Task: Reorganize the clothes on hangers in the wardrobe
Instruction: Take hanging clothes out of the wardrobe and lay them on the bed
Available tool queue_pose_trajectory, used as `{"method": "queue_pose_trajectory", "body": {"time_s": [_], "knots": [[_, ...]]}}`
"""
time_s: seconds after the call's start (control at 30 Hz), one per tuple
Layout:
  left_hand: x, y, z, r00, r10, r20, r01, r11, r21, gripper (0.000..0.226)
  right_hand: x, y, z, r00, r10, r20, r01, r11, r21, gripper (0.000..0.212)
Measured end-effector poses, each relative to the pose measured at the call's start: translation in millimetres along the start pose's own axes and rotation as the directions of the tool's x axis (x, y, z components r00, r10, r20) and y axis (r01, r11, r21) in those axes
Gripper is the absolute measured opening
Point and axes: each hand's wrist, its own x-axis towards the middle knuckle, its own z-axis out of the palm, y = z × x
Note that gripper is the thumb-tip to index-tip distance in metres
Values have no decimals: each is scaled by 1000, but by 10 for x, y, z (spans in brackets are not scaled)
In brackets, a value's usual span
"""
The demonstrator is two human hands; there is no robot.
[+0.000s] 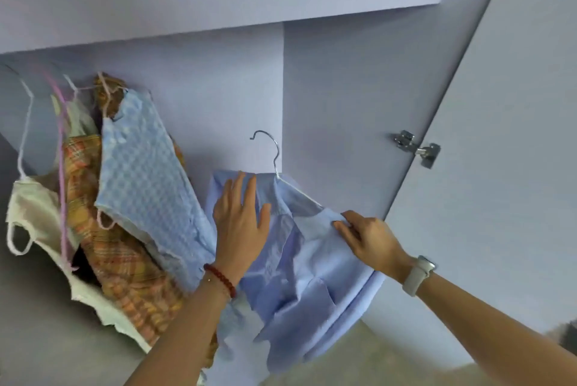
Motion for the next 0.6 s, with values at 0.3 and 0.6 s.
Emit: {"method": "queue_pose_trajectory", "body": {"time_s": [0.3,0.6], "knots": [[-486,1213,833,889,276,365,-148,928,-341,35,-1548,1116,-979,995,98,-20,-100,965,-244,35],[-1485,3743,1726,688,524,502,-98,752,-652,19,-3750,2281,-2060,757,585,-291,-650,723,-236,22]]}}
